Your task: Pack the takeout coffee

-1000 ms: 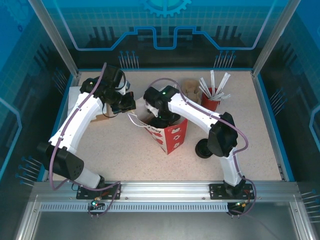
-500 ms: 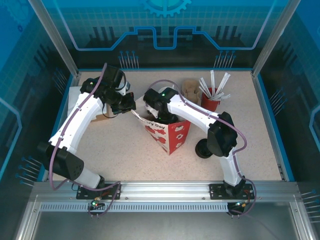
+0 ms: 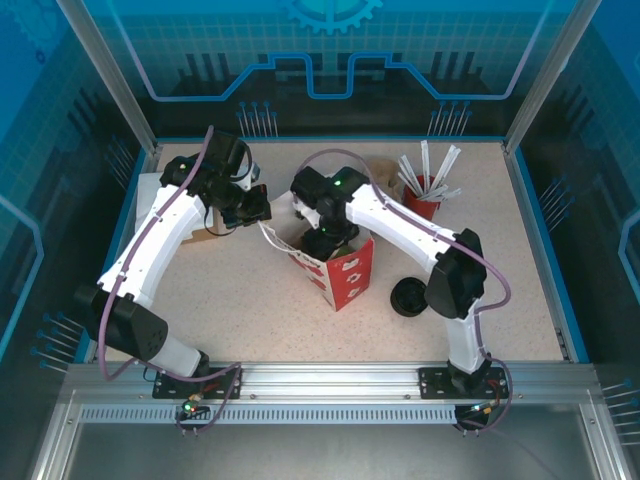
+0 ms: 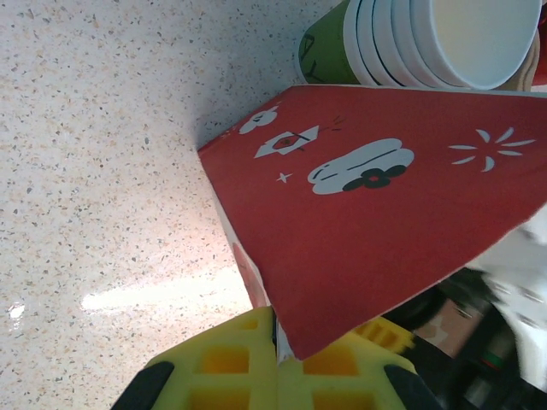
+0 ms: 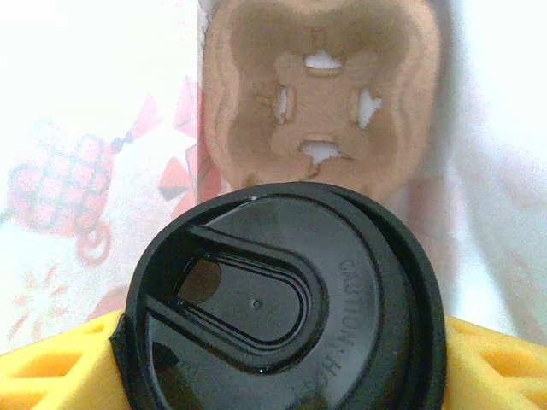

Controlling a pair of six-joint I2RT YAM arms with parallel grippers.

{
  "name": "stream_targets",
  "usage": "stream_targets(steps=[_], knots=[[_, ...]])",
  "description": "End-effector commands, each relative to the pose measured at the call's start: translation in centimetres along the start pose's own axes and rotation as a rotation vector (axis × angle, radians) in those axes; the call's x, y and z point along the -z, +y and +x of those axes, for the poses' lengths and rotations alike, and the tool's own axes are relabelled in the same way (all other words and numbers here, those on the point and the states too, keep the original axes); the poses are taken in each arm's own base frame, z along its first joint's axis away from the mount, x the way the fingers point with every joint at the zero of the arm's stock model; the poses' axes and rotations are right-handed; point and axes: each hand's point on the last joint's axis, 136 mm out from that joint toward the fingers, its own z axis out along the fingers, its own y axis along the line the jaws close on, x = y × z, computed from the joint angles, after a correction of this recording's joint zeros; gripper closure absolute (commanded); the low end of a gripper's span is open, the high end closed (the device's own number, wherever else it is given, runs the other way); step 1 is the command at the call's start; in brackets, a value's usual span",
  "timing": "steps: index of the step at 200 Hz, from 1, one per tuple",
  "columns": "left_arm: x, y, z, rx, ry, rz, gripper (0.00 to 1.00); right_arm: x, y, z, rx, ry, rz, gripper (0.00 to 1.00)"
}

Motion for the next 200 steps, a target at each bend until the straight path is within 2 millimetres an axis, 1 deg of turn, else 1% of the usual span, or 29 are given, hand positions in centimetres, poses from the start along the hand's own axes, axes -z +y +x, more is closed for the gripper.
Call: stream_targets(steps=[1, 20, 36, 66, 79, 110, 136, 140, 169, 181, 195, 200], knots=[[1.9, -0.5, -0.1, -0.029, -0.04, 0.008, 1.0, 3.8, 0.9, -1.0, -0.018, -0.1, -0.063, 0.32], [1.9, -0.6, -0.1, -0.03, -0.041, 0.007, 1.0, 5.3, 1.3, -1.9, -0.019, -0.143, -0.087, 0.32], [1.9, -0.4, -0.1, -0.031, -0.04, -0.001, 1.0, 6.9, 1.2, -2.5, -0.026, -0.182, -0.101, 0.32], [1.8, -0.2, -0.1, -0.034, -0.039, -0.013, 1.0, 9.7, 1.0, -2.9, -0.049, -0.252, -0.153, 0.32], [1.7, -0.2, -0.2, -0.034, -0.04, -0.012, 1.0, 10.2, 0.8, -2.8, -0.056, -0.264, -0.163, 0.32], [1.6, -0.3, -0.3, -0.035, -0.035, -0.011, 1.0, 10.2, 0.5, -2.4, -0.067, -0.259, -0.166, 0.33], [1.5, -0.3, -0.4, -0.041, -0.036, -0.011, 1.0, 11.2, 0.5, -2.6, -0.074, -0.301, -0.181, 0.33], [1.6, -0.4, -0.4, -0.042, -0.037, -0.008, 0.97, 11.4, 0.6, -2.6, -0.073, -0.31, -0.182, 0.33], [1.8, -1.0, -0.6, -0.042, -0.04, 0.029, 0.73, 13.1, 0.1, -2.7, -0.085, -0.369, -0.198, 0.33], [2.2, -1.2, -0.9, -0.043, -0.052, 0.051, 0.64, 13.8, -0.2, -2.7, -0.092, -0.397, -0.207, 0.33], [3.3, -1.3, -1.4, -0.045, -0.091, 0.076, 0.52, 14.5, -0.6, -2.8, -0.109, -0.431, -0.224, 0.33], [3.8, -1.2, -1.6, -0.045, -0.107, 0.083, 0.49, 14.8, -0.7, -2.8, -0.114, -0.444, -0.23, 0.33]])
